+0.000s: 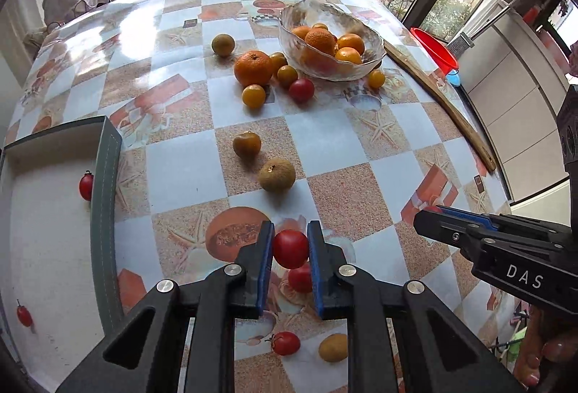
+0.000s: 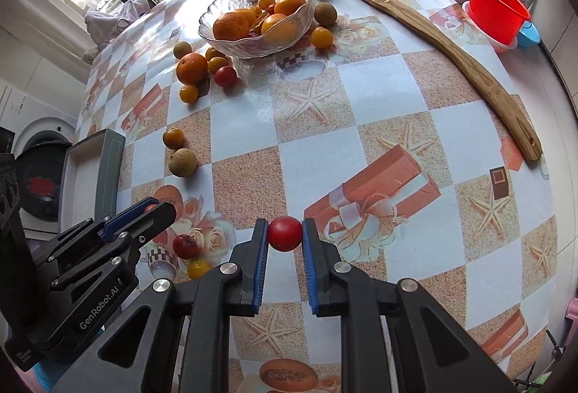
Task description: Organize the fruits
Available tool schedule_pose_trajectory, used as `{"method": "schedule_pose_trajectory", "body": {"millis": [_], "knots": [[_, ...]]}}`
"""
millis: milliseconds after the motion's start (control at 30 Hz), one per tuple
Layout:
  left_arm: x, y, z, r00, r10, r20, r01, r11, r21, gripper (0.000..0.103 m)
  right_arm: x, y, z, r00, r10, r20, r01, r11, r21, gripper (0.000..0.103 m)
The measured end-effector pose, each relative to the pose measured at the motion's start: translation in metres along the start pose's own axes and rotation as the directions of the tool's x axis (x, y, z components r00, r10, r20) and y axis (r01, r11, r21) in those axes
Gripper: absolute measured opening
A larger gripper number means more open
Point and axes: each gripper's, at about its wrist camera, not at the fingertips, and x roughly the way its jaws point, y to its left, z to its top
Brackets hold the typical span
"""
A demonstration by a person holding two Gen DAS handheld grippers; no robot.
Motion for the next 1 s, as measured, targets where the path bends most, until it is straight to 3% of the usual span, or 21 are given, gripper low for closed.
{"method": "schedule_pose_trajectory", "body": {"millis": [200,400,767,1000], "knots": [[-0.031,0.046,-0.015,0.998,0.058,0.039,-0.054,0.994,-0.096,0.02,0.006,0.045,0.006,0.999,0.039,-0.016,-0.04,0.994,-0.1,0.02],[-0.061,0.102,-0.045,0.987,0.152,0.042,-0.141,0.971,-0.195,0.02,0.021,0.108,0.002,0.993,0.097,-0.069,-0.11,0.969,-0.22,0.02],[-0.08,0.197,-0.113,0.947,0.317,-0.058,-0.318,0.887,-0.336,0.02,0.063,0.237,-0.028,0.959,0.186,-0.215,-0.261,0.874,-0.411,0.02],[-0.068,0.223,-0.134,0.939,0.325,-0.115,-0.344,0.86,-0.376,0.02,0.094,0.278,-0.043,0.957,0.135,-0.257,-0.25,0.834,-0.492,0.02]]}}
